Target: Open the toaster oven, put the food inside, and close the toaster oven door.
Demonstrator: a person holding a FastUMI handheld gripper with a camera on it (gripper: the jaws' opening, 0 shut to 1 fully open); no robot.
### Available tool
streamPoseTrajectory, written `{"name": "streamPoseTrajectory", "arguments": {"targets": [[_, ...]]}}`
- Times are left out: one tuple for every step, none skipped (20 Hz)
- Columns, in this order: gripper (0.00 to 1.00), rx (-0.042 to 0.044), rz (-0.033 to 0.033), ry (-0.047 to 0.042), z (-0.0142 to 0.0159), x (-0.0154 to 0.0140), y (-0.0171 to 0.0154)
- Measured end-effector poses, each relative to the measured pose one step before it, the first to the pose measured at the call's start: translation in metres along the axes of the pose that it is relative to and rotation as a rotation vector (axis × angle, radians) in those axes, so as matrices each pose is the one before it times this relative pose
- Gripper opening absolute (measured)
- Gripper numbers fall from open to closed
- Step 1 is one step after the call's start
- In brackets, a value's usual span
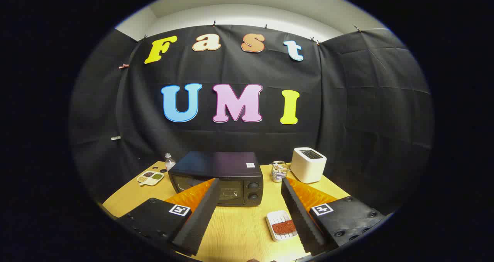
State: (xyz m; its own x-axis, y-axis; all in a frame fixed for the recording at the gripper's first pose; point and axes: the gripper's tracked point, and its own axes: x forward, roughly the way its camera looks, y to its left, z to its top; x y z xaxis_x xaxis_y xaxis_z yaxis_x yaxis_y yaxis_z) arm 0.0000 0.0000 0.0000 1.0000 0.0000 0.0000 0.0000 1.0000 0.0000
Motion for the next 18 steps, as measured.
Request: {"name": "streamPoseTrajectory", "arguments": {"targets": [[0.98, 0.00032, -0.00244, 0.0017, -0.00055, 0.00068, -0.00066], [0.98, -0.00071, -0.00264, -0.00007, -0.00061, -0.00039, -0.00088], [0.98, -0.00191, -0.00341, -0.00336, 0.00045, -0.00062, -0.00124], [0.98, -0.00175, -0.00398, -0.00002, -0.0013, 0.00113, -0.00149], [0.98, 0.0008, -0.00028, 0.00635, -0.00268, -0.00017, 0.00052], [0.97, 0.00112, 0.00157, 0.00484, -0.00147, -0.00014, 0.00083], [0.98, 0.0003, 0.00168, 0.00462, -0.00111, -0.00002, 0.0004], [0.97, -0.0001, 0.00242, 0.00417, -0.0016, 0.00133, 0.00099], [0.97, -0.00158, 0.00253, 0.00343, -0.00091, 0.0005, 0.00105], [0.97, -0.00282, 0.00256, 0.00246, -0.00089, 0.00068, 0.00074], [0.97, -0.0021, 0.00109, 0.00298, -0.00064, 0.00056, 0.00132], [0.98, -0.00131, 0.00102, 0.00366, -0.00095, 0.00204, 0.00106], [0.98, -0.00032, 0.00228, 0.00309, -0.00054, 0.00131, 0.00083], [0.98, 0.00024, 0.00209, 0.00279, -0.0011, 0.00184, 0.00089], [0.98, -0.0003, 0.00286, 0.00356, -0.00075, 0.00144, 0.00145], [0.98, -0.00087, 0.00199, 0.00361, -0.00089, 0.00167, 0.00179], [0.98, 0.0011, 0.00186, 0.00508, -0.00041, 0.00187, 0.00137], [0.98, 0.00106, 0.0021, 0.00627, -0.00151, 0.00111, 0.00204]]}}
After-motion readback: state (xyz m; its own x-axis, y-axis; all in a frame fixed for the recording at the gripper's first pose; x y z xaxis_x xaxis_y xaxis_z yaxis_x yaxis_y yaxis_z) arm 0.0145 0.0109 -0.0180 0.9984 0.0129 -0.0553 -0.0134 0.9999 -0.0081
